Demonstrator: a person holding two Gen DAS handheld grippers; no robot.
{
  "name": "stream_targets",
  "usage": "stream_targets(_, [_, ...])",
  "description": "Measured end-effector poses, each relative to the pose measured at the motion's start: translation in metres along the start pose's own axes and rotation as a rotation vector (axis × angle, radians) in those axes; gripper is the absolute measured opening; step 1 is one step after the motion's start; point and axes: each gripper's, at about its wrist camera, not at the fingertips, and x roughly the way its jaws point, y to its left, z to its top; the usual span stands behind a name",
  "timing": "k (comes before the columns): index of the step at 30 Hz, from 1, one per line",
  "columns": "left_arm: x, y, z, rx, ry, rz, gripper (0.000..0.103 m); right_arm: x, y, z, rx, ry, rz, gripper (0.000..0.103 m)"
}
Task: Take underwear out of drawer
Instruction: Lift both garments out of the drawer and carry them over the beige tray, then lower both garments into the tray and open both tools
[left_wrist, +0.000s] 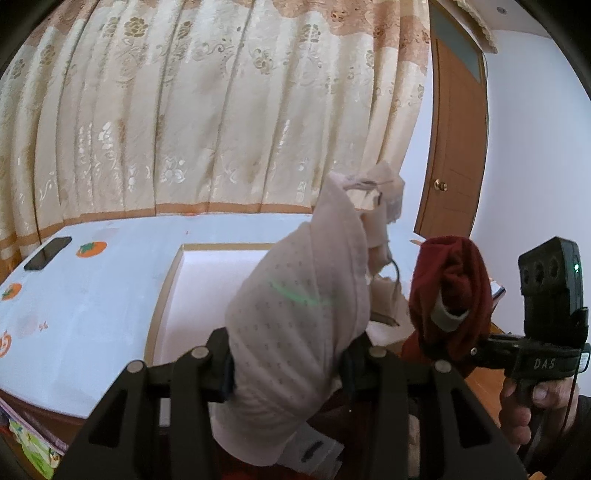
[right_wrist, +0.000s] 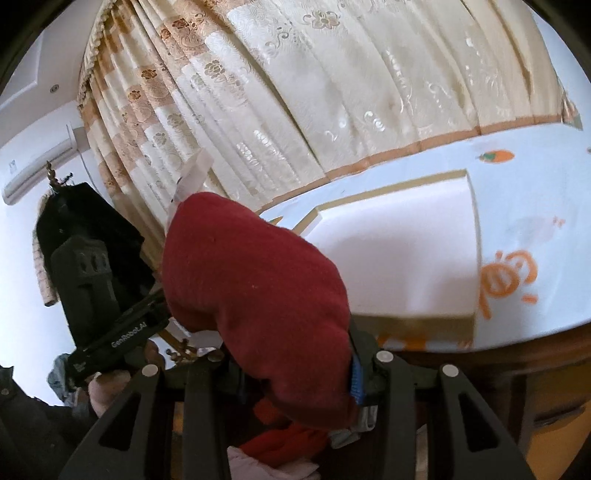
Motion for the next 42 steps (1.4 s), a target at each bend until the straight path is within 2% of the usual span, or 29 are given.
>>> stream_targets(4, [0.013,-0.001,0.01,-0.004,0.007,0.002,0.042,0.001,-0.006,0.016,-0.001,-0.012,-0.024,0.042])
stream_targets(10, [0.037,-0.001,0.025,-0.063,0.035,-0.007,0.042,0.011,-0.02,0.038,0.037,-0.025,-0.046,0.042])
stream_targets(17, [0.059,-0.003,0.044,-0.025,0.059,0.018,0.042,0.025,-0.035,0.064,0.051,-0.013,-0.087,0.043])
stream_targets(27, [0.092,0.0,0.062,-0.075,0.118,0.008,0.042,0.042,-0.058,0.092,0.122,-0.011,-0.096,0.044])
stream_targets(36, [0.144,0.009,0.078,-0.155,0.239,0.001,0.042,0.077,-0.098,0.115,0.24,0.053,-0.123,0.044])
stream_targets(42, [0.168,0.018,0.087,-0.236,0.307,-0.041,0.042,0.09,-0.117,0.129,0.291,0.067,-0.13,0.044])
